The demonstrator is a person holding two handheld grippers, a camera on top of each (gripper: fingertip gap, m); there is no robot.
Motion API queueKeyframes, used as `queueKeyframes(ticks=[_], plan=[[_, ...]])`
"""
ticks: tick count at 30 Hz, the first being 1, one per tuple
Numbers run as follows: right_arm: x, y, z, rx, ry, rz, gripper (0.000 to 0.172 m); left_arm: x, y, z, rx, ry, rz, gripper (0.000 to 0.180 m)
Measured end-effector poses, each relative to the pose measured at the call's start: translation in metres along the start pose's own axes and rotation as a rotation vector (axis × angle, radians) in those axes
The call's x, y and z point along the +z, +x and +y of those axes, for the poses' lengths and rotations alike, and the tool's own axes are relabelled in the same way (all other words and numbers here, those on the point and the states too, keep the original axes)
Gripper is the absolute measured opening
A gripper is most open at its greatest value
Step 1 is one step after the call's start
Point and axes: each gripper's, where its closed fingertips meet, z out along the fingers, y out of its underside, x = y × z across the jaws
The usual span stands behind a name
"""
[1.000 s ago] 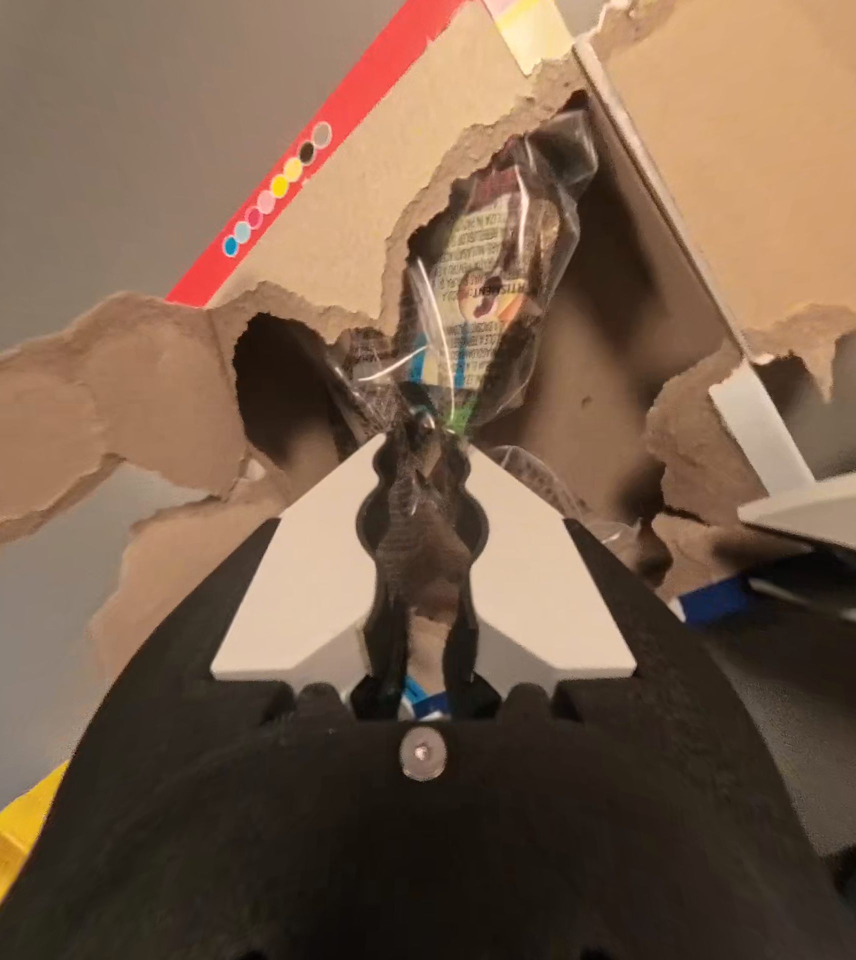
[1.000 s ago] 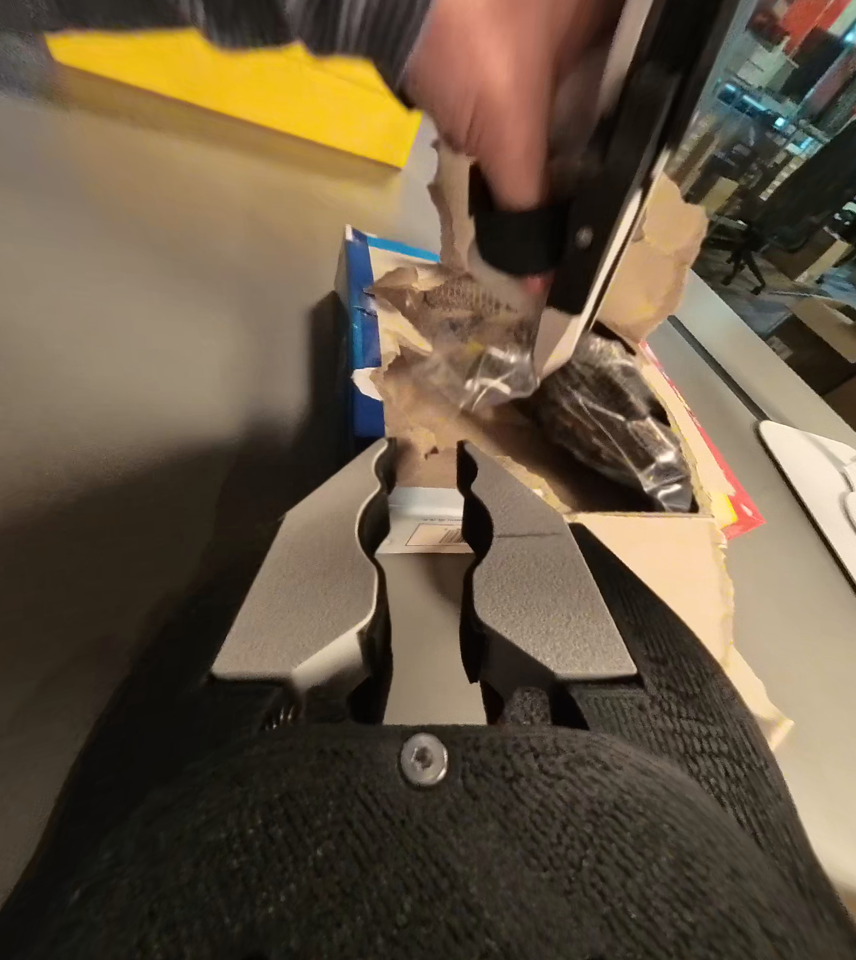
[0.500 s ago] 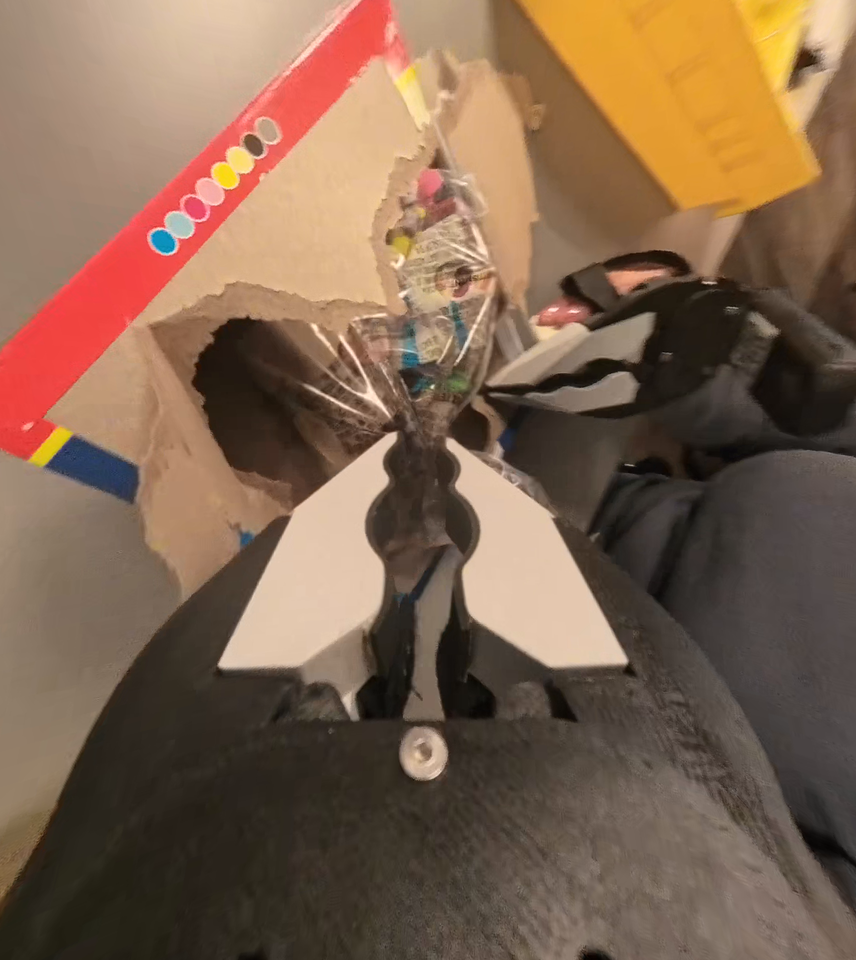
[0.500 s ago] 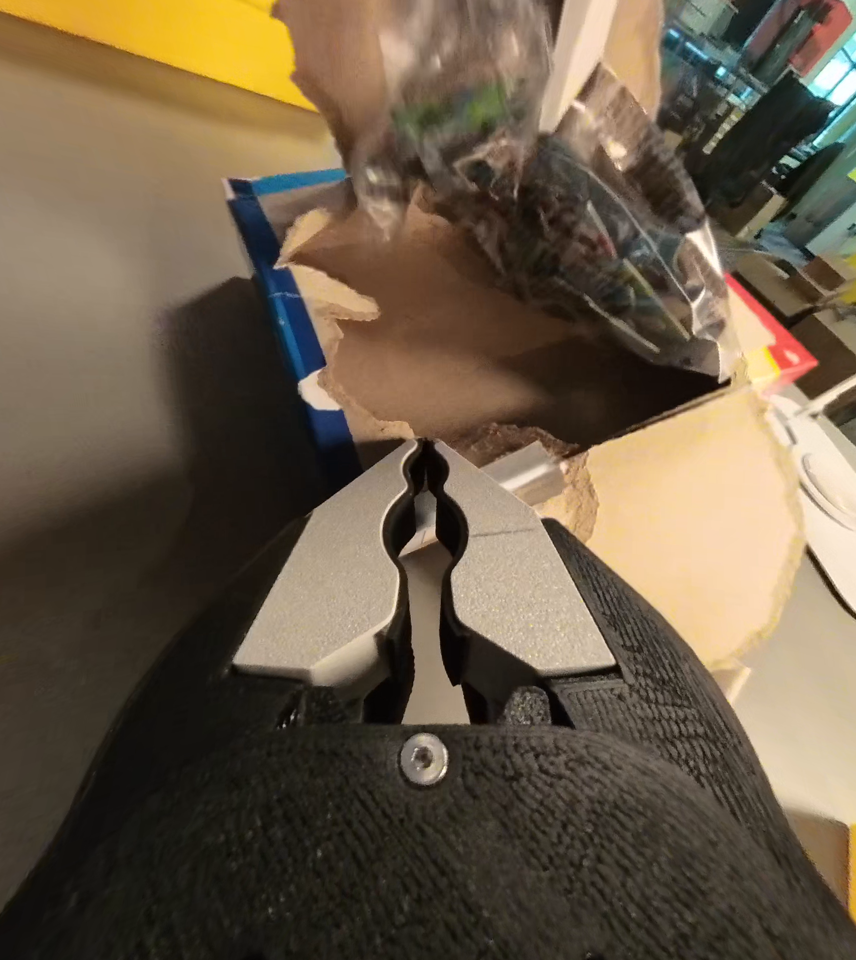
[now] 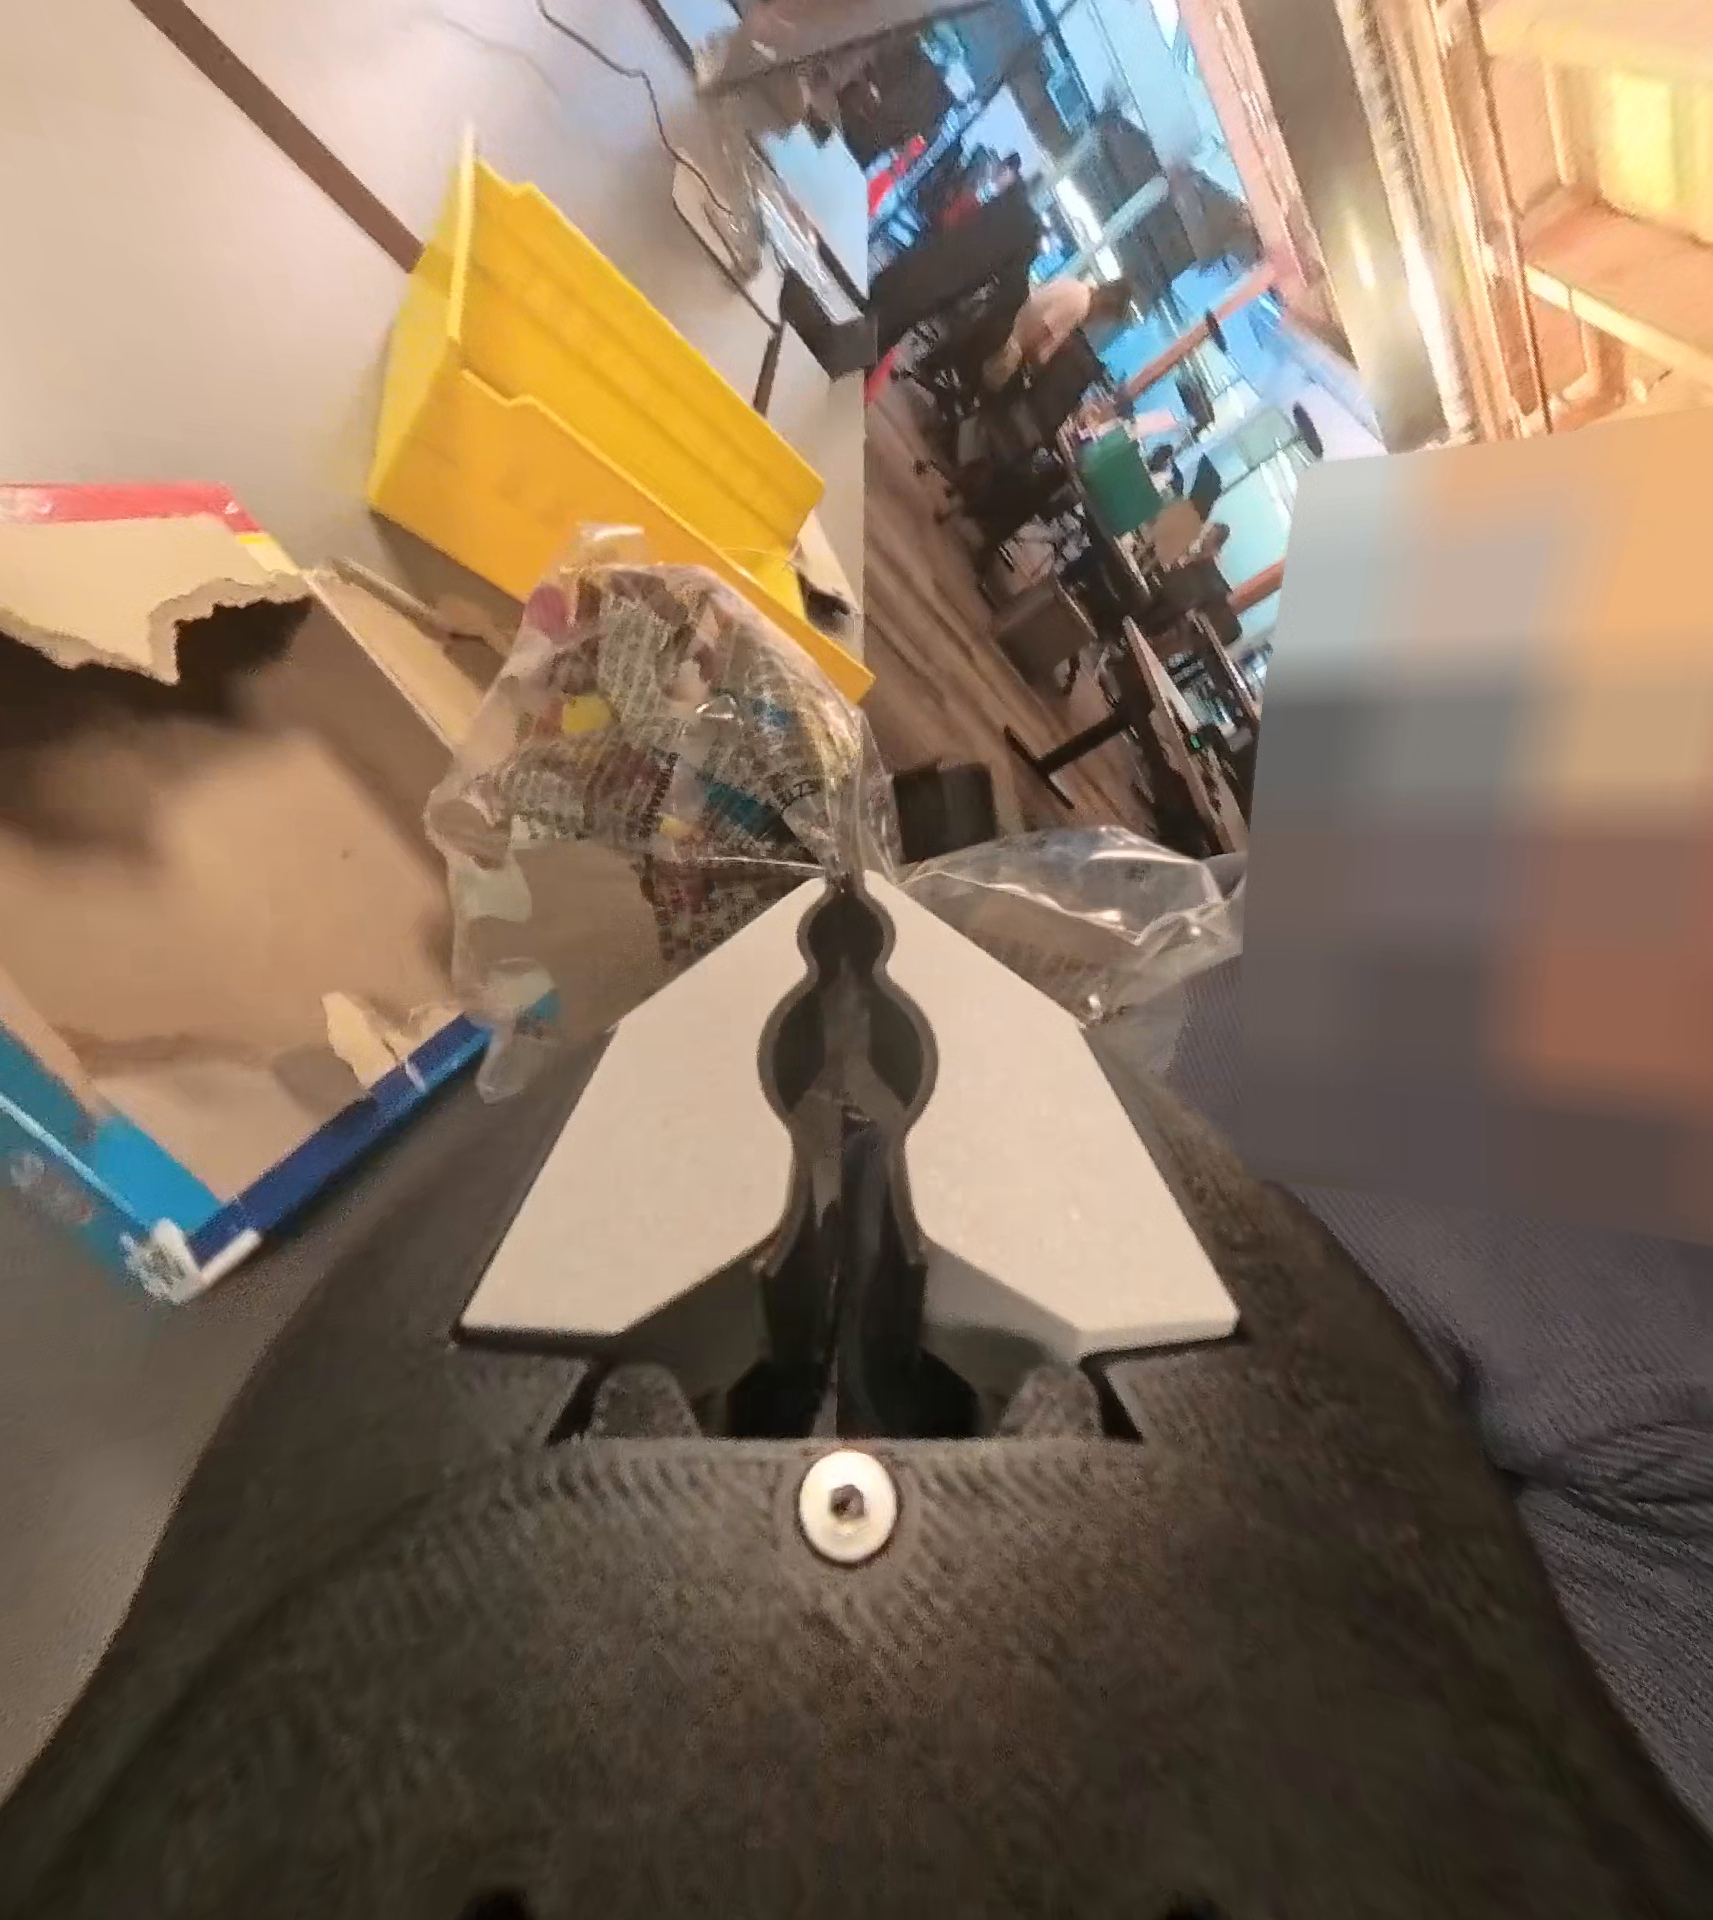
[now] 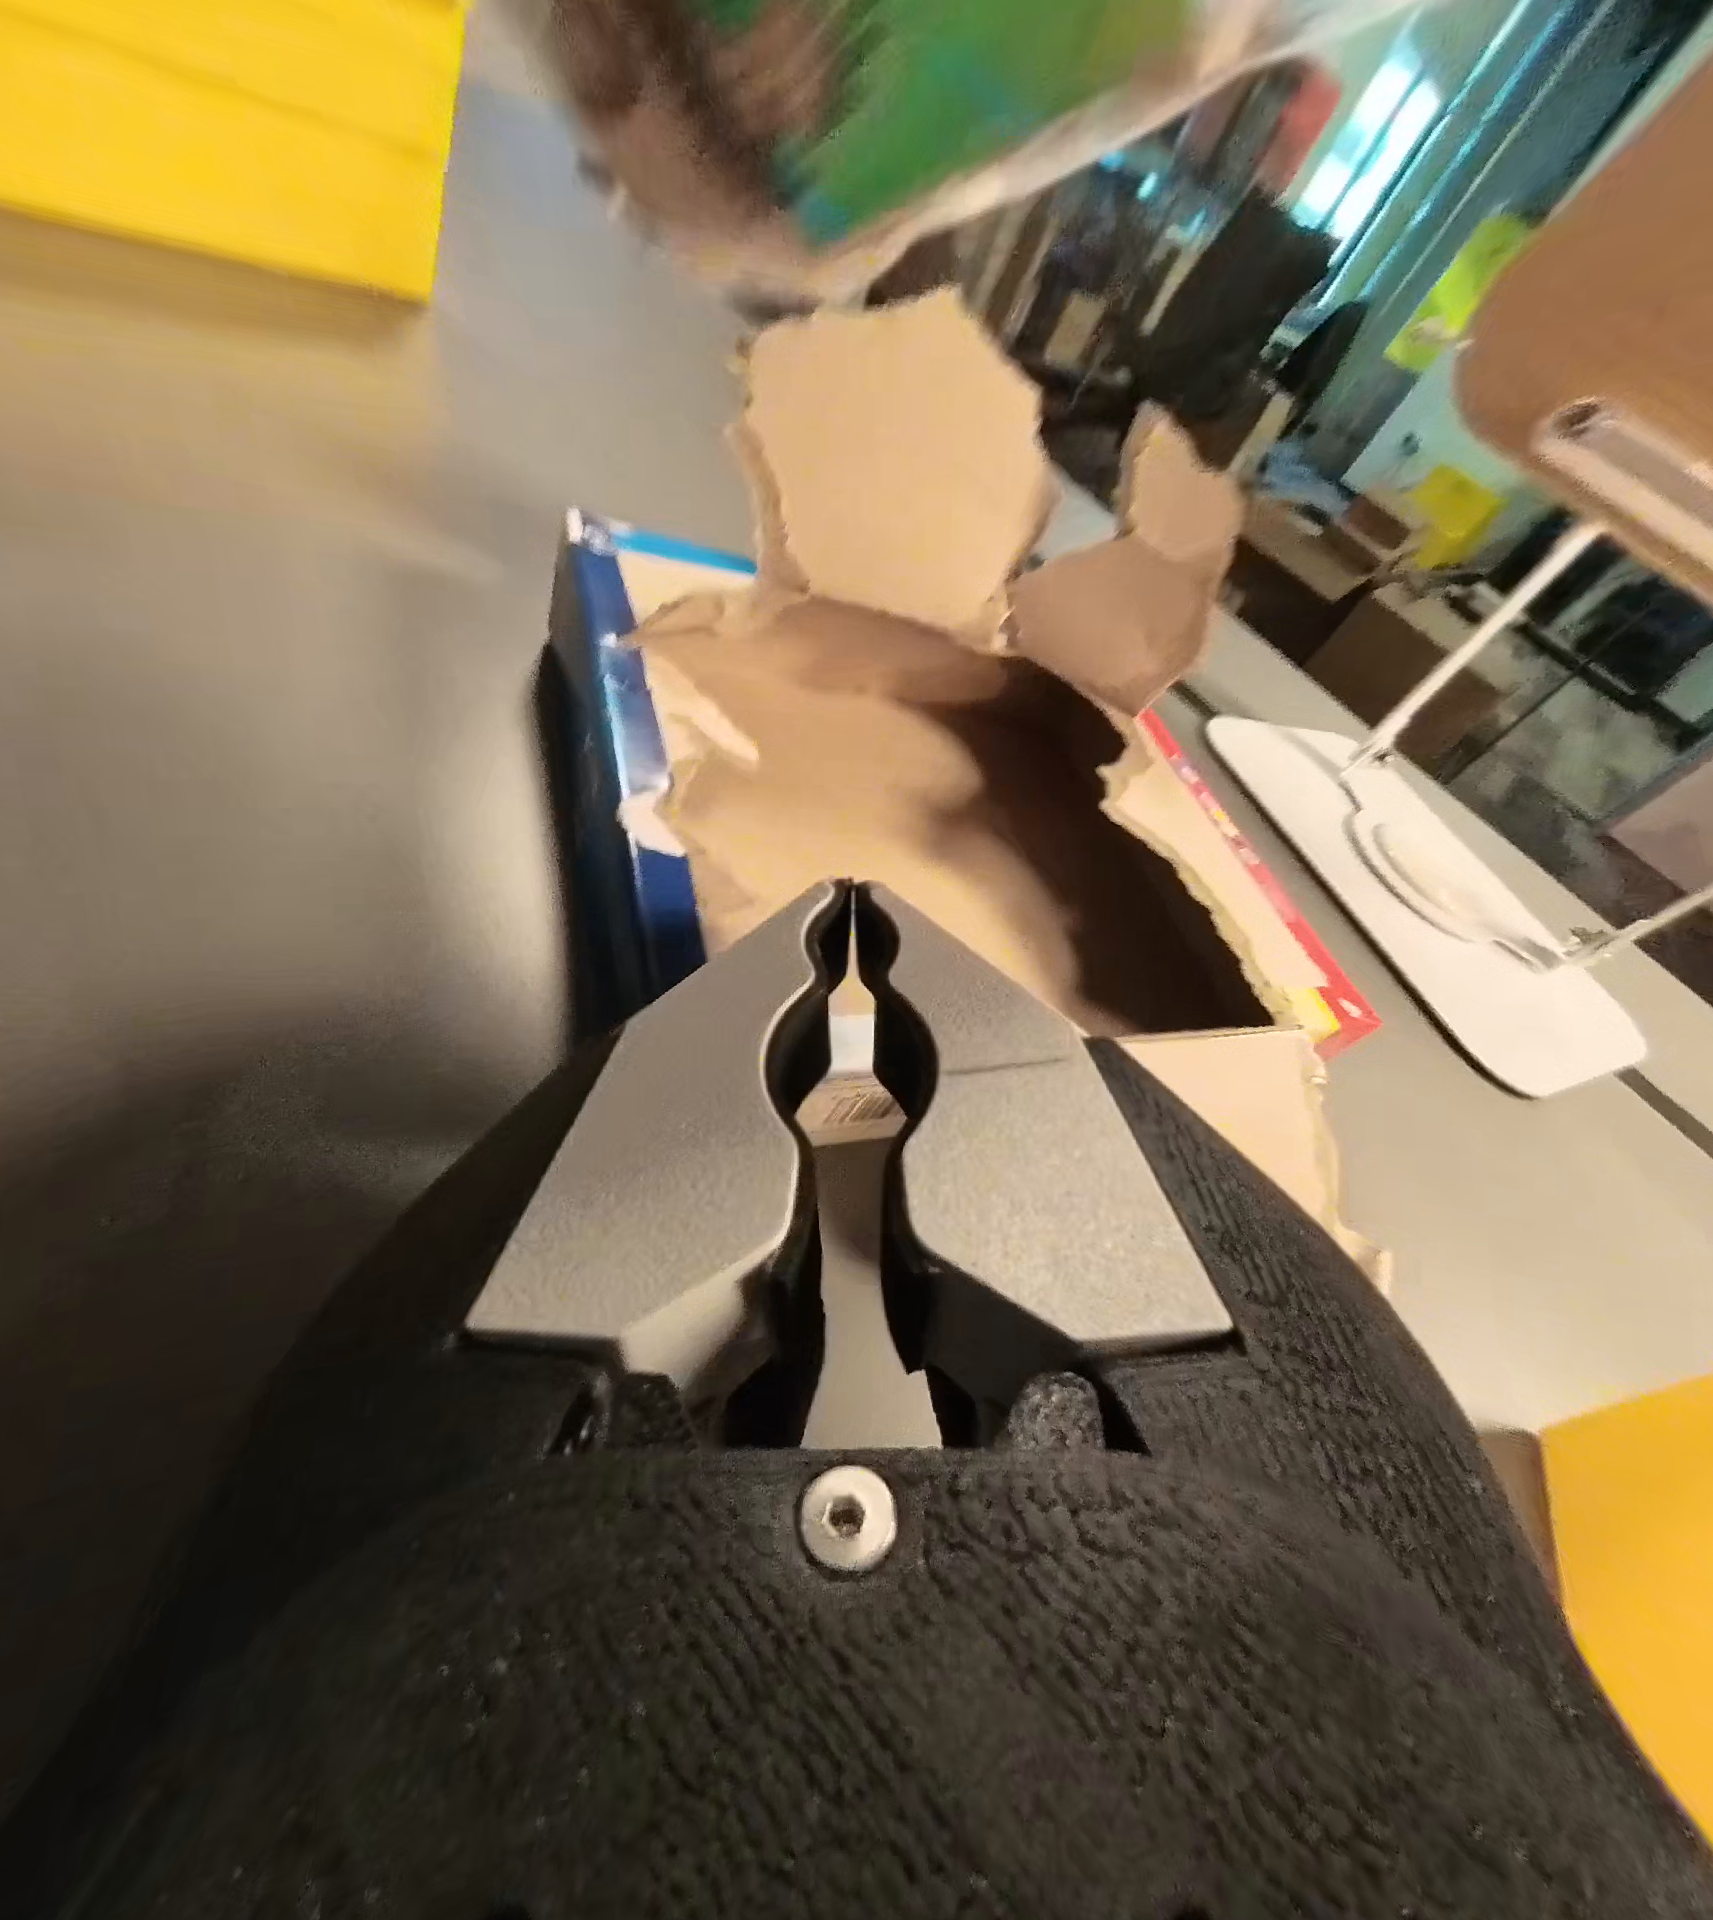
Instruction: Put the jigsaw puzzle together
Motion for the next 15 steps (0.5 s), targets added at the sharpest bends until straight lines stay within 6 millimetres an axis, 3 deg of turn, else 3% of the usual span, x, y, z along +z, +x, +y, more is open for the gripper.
queueKeyframes(ticks=[3, 5, 7, 9, 12, 14, 15], plan=[[-0.013, 0.017, -0.013, 0.112, 0.114, 0.049, 0.008, -0.006, -0.013, 0.031, -0.074, 0.054, -0.079, 0.000], [-0.021, 0.031, -0.020, 0.169, 0.177, 0.094, 0.014, -0.019, -0.046, 0.054, -0.197, 0.108, -0.264, 0.004], [-0.029, 0.041, -0.025, 0.206, 0.226, 0.131, 0.019, -0.039, -0.071, 0.074, -0.280, 0.186, -0.431, 0.034], [-0.034, 0.047, -0.028, 0.213, 0.255, 0.167, 0.020, -0.061, -0.068, 0.073, -0.268, 0.352, -0.486, 0.054], [-0.040, 0.056, -0.031, 0.189, 0.279, 0.233, 0.023, -0.106, -0.056, 0.070, -0.161, 0.560, -0.712, 0.063], [-0.047, 0.064, -0.032, 0.170, 0.293, 0.293, 0.025, -0.117, -0.041, 0.068, -0.035, 0.623, -0.840, 0.062], [-0.051, 0.068, -0.031, 0.168, 0.299, 0.323, 0.026, -0.111, -0.033, 0.067, 0.039, 0.612, -0.877, 0.062]])
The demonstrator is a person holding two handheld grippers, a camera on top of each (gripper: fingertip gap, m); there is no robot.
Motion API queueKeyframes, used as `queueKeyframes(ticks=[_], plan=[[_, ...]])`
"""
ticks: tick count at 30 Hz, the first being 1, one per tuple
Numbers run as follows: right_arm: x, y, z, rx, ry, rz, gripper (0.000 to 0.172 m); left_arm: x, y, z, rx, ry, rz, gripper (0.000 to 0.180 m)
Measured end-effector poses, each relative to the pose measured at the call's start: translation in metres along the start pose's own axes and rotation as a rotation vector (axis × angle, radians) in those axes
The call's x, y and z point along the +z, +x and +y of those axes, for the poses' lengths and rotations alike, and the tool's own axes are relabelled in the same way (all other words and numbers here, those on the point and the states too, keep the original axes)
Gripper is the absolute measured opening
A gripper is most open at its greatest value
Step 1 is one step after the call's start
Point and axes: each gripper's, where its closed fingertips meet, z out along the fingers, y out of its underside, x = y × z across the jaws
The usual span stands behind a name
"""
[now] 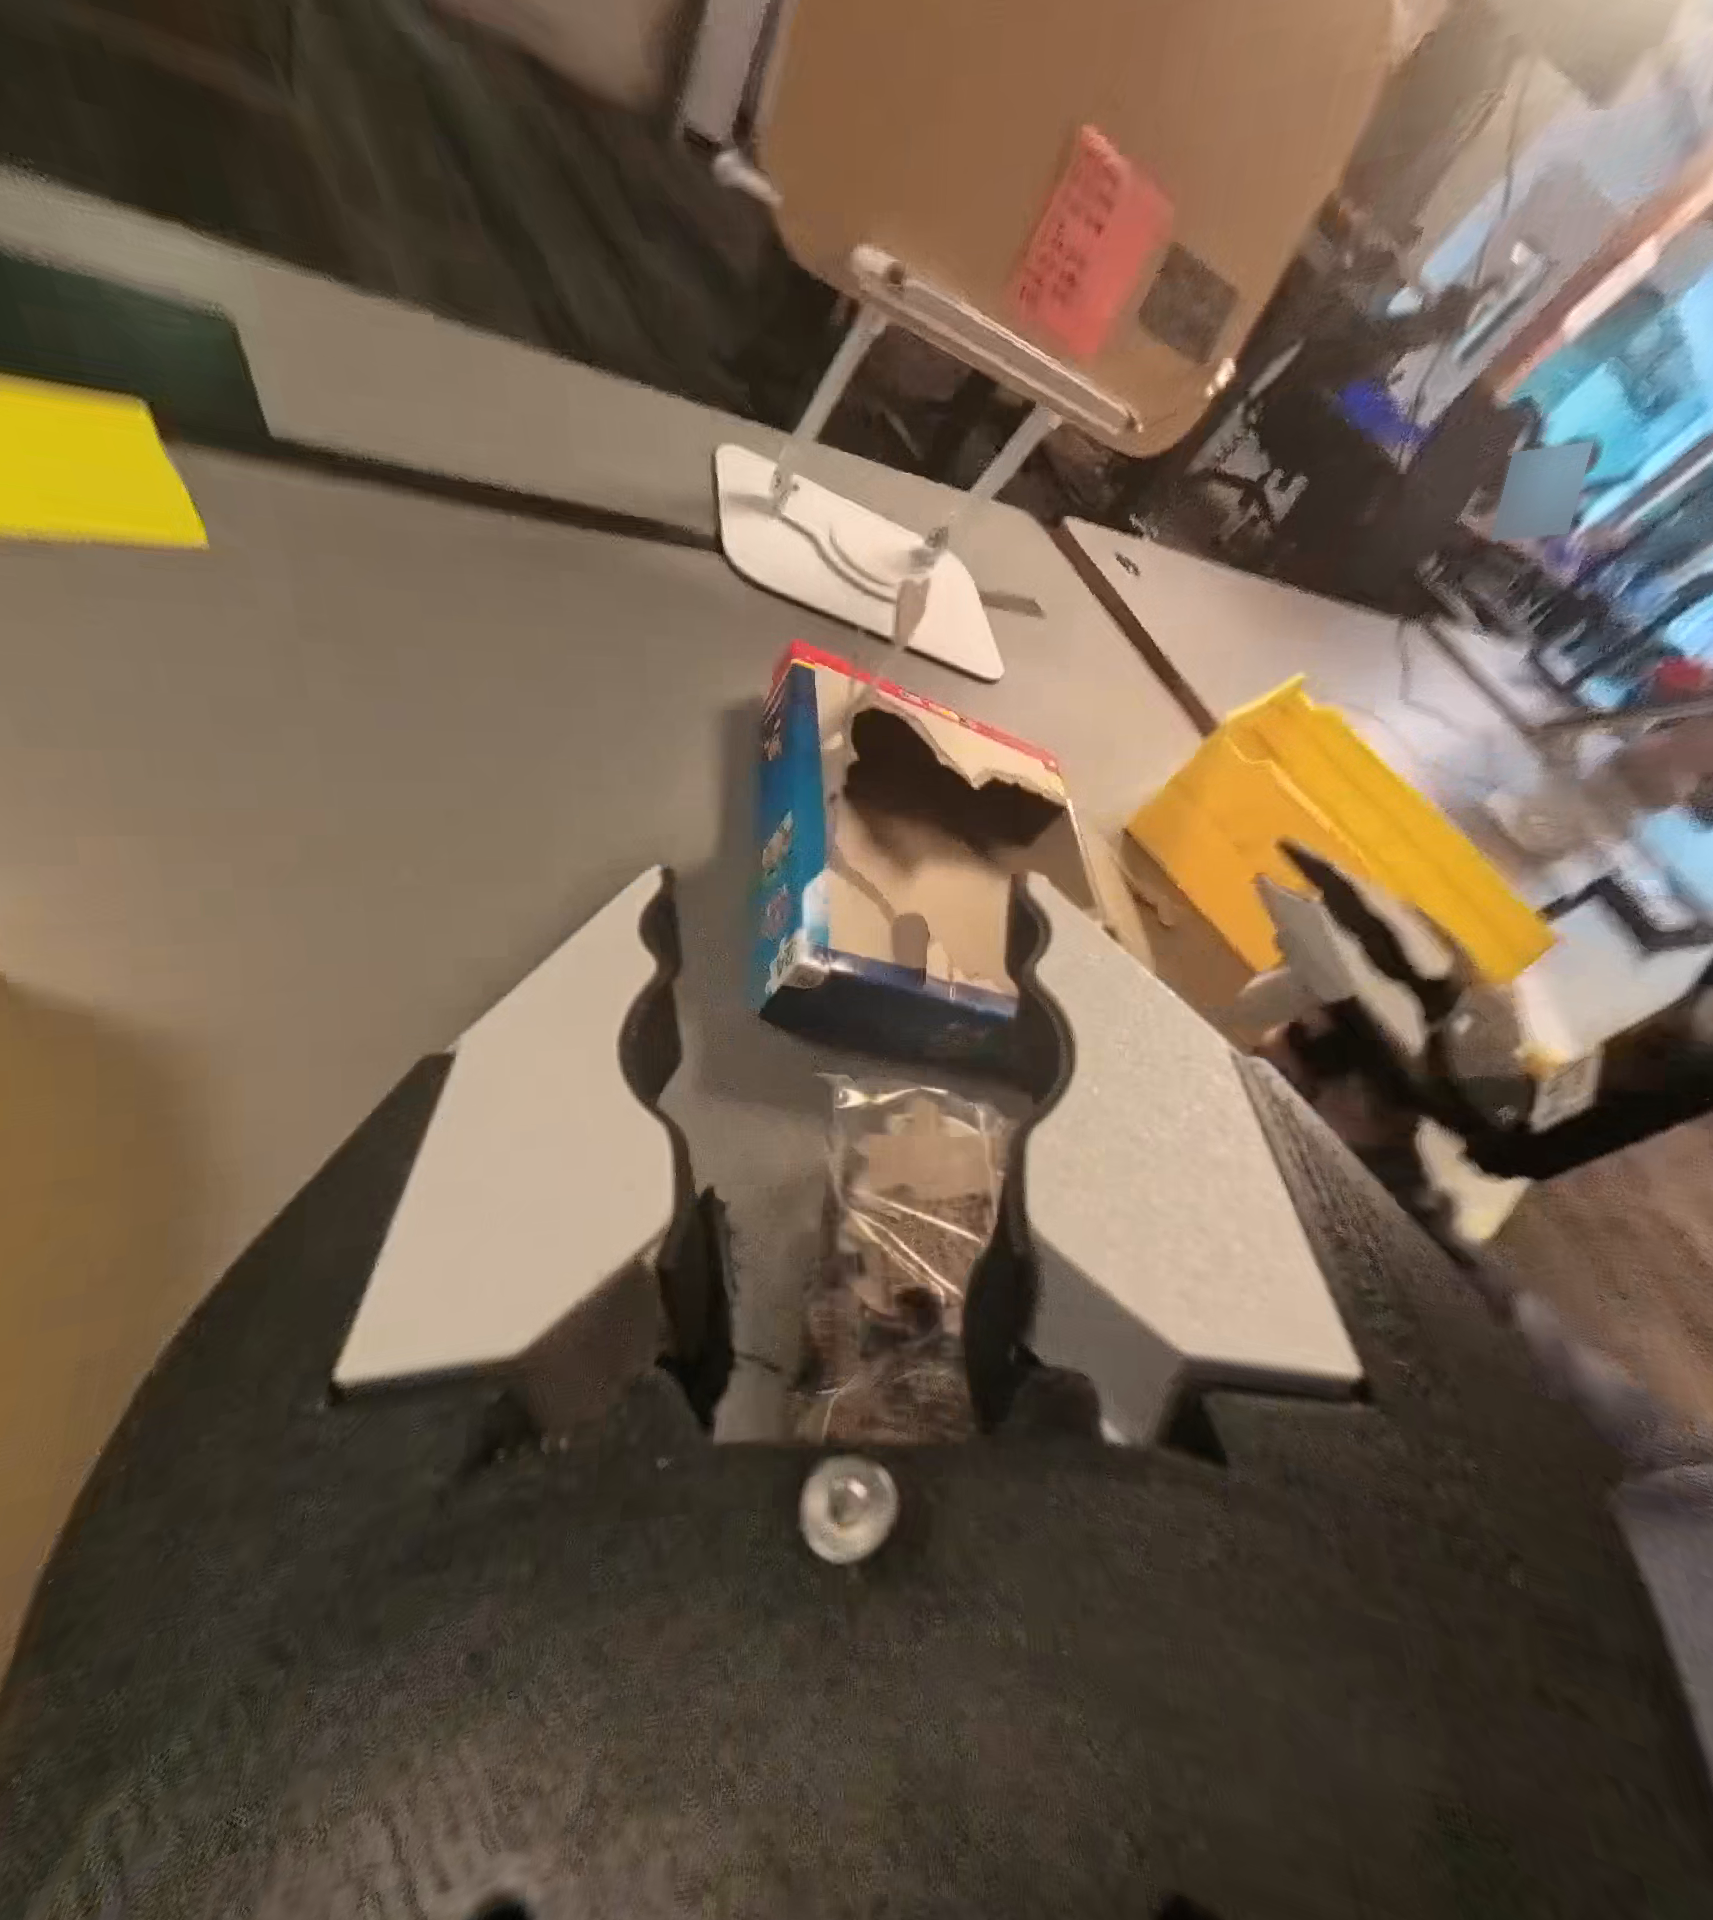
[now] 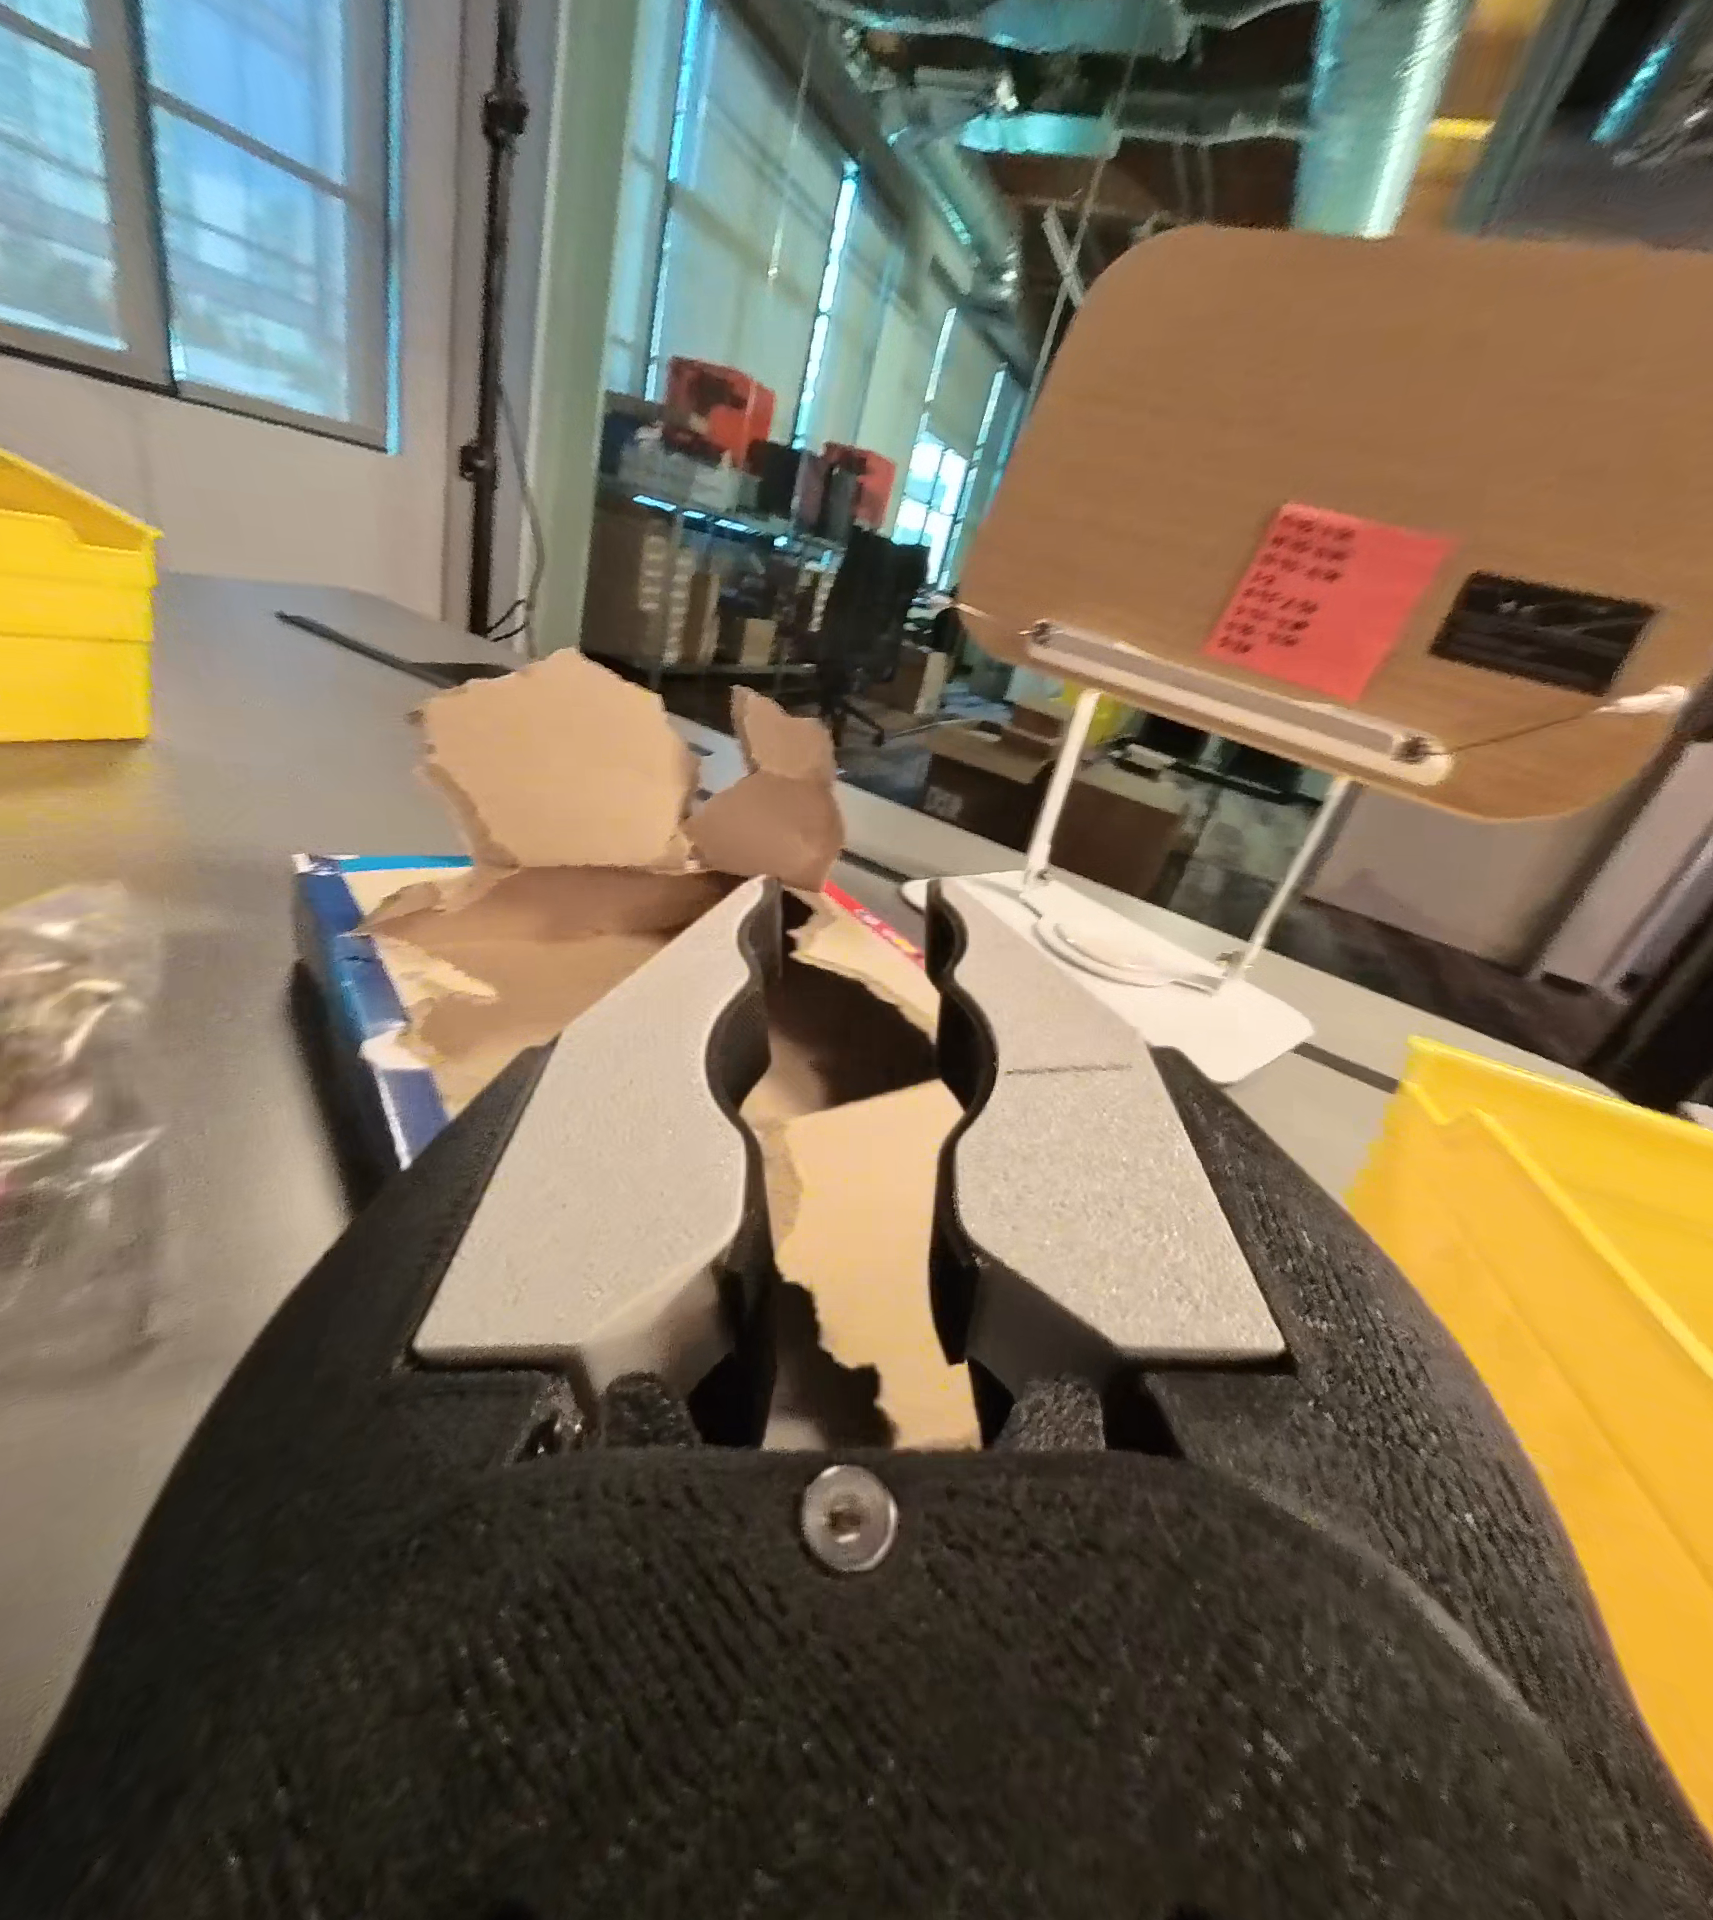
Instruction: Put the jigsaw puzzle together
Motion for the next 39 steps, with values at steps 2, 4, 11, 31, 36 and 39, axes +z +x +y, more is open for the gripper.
queueKeyframes(ticks=[2, 4, 11, 31, 36, 39], plan=[[-0.005, 0.012, -0.002, 0.004, 0.014, 0.054, 0.029, 0.009, 0.017, 0.016, 0.139, -0.059, -0.023, 0.066], [-0.011, 0.024, -0.001, 0.008, 0.020, 0.103, 0.031, 0.030, 0.038, 0.039, 0.251, -0.143, 0.024, 0.074], [-0.034, 0.055, 0.006, -0.024, 0.003, 0.243, 0.031, 0.117, 0.086, 0.127, 0.951, -0.470, 0.216, 0.100], [-0.031, 0.040, 0.001, -0.041, 0.056, 0.148, 0.042, 0.137, 0.070, 0.112, 0.748, -0.752, 0.492, 0.025], [-0.004, -0.014, -0.003, -0.162, 0.077, -0.090, 0.090, 0.108, 0.078, 0.061, 0.628, -0.755, 0.582, 0.018], [0.018, -0.046, -0.022, -0.352, 0.106, -0.185, 0.111, 0.090, 0.065, 0.048, 0.673, -0.930, 0.535, 0.018]])
